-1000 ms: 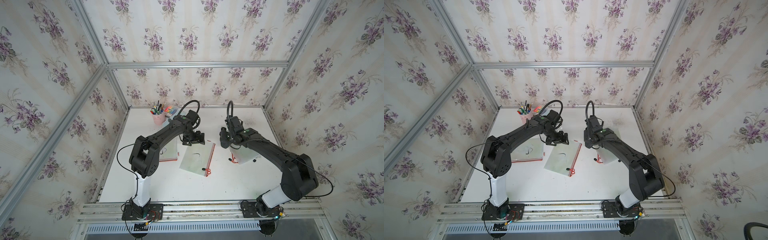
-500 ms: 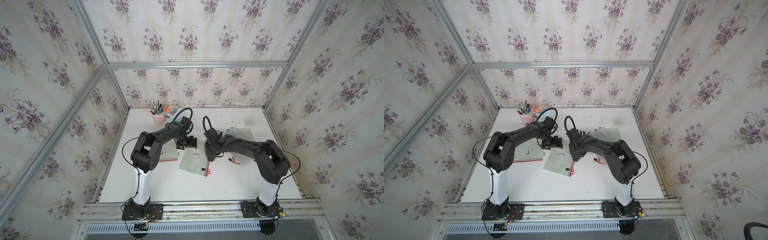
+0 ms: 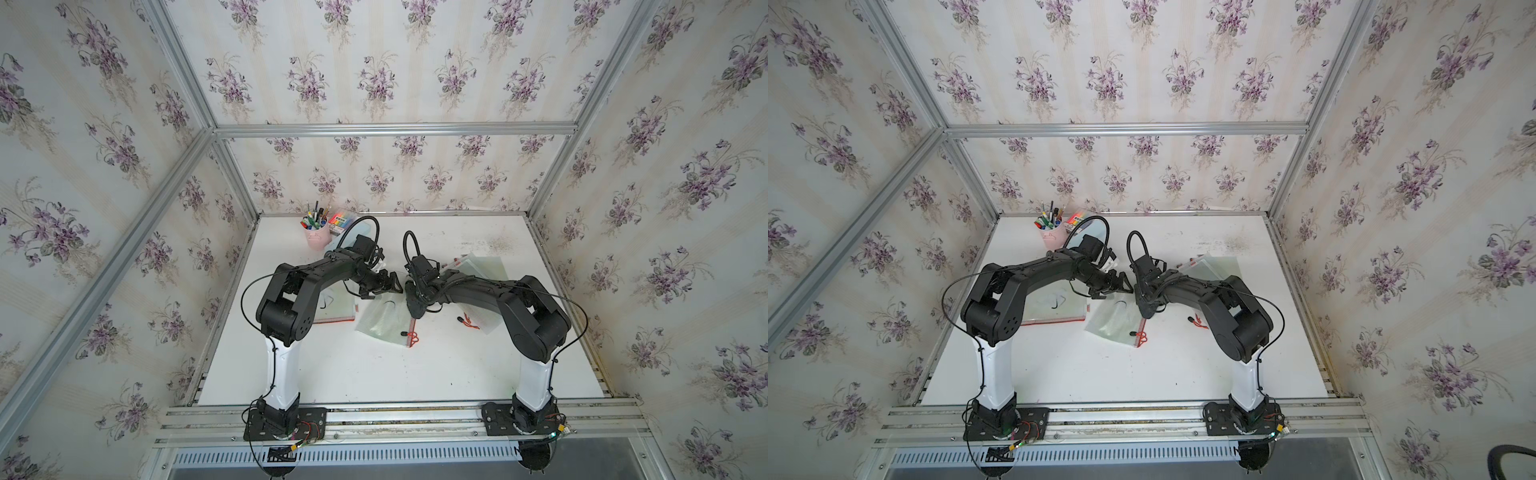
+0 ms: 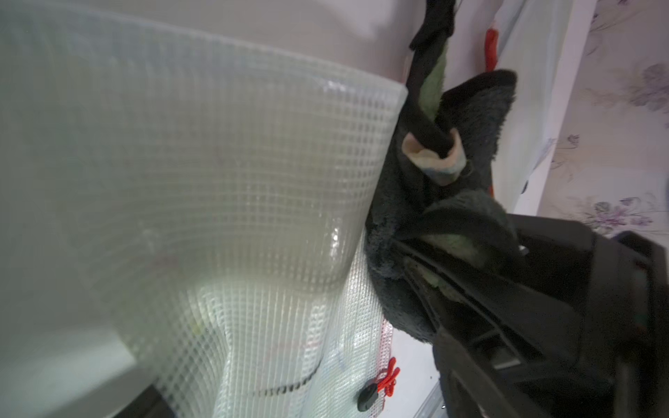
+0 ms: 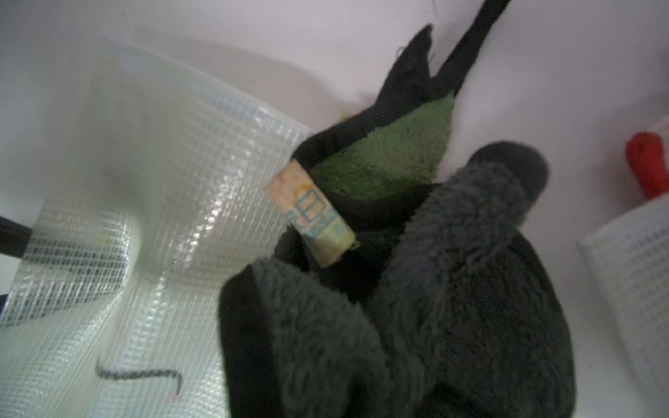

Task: Wipe the document bag
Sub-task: Adjust the document bag at the center of the board.

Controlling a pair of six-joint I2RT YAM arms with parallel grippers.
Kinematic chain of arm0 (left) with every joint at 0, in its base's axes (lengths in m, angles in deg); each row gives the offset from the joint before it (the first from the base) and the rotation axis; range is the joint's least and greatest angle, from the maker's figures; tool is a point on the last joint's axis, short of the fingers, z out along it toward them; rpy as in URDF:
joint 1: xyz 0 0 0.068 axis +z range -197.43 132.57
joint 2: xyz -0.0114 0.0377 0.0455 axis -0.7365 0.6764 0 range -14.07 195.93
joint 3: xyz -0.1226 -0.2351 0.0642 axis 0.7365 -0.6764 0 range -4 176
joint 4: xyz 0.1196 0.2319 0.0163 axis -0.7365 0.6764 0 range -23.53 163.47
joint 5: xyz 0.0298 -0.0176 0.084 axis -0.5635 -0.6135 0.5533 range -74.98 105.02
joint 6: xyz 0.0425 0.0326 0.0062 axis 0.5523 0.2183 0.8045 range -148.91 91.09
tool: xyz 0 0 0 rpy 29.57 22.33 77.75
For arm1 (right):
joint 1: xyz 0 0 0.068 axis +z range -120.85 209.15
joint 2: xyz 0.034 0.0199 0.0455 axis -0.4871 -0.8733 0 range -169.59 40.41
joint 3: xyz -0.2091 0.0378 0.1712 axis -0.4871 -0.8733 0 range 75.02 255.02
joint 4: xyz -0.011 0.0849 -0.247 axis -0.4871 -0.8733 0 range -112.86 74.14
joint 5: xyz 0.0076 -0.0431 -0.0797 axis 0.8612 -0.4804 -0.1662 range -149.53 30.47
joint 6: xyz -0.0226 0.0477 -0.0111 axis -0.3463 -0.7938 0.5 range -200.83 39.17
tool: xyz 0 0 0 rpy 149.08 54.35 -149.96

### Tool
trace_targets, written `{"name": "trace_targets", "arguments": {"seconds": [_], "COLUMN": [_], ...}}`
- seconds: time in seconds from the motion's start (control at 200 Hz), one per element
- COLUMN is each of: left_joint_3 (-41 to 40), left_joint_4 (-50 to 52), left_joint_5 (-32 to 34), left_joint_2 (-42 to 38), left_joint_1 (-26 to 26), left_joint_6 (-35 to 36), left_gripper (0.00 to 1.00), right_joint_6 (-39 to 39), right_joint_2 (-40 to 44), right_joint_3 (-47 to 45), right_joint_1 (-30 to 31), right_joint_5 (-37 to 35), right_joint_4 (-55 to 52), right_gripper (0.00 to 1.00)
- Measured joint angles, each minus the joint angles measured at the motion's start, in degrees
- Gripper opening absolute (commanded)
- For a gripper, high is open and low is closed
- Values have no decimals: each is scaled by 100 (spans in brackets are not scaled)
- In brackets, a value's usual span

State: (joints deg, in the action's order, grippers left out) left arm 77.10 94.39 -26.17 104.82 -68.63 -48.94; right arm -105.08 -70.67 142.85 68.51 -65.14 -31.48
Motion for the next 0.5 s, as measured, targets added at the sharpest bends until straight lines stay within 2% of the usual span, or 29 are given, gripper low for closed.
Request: {"name": "trace_targets", "arguments": {"seconds": [0.09,0.295,0.415,0.5], "left_joint_3": [162,610,575,509], "left_joint_4": [-131,-44,122,186], "left_joint_5": [-232,-393,-400,-398], "left_joint_2": [127,446,531,551], "left_joint_1": [197,428,424,424], "left_joint_6": [-42,157,299,348], "left_gripper": [85,39,20,10], "right_joint_6": [4,7,26,55], "right_joint_2": [0,55,57,50], "right_joint_3": [-4,-63,-26,31], "right_joint_1": [0,0,0,0], "right_joint_5": [-15,-57,-57,-59], "right_joint_4": [96,205,164,79], "right_gripper": [31,31,31,31]}}
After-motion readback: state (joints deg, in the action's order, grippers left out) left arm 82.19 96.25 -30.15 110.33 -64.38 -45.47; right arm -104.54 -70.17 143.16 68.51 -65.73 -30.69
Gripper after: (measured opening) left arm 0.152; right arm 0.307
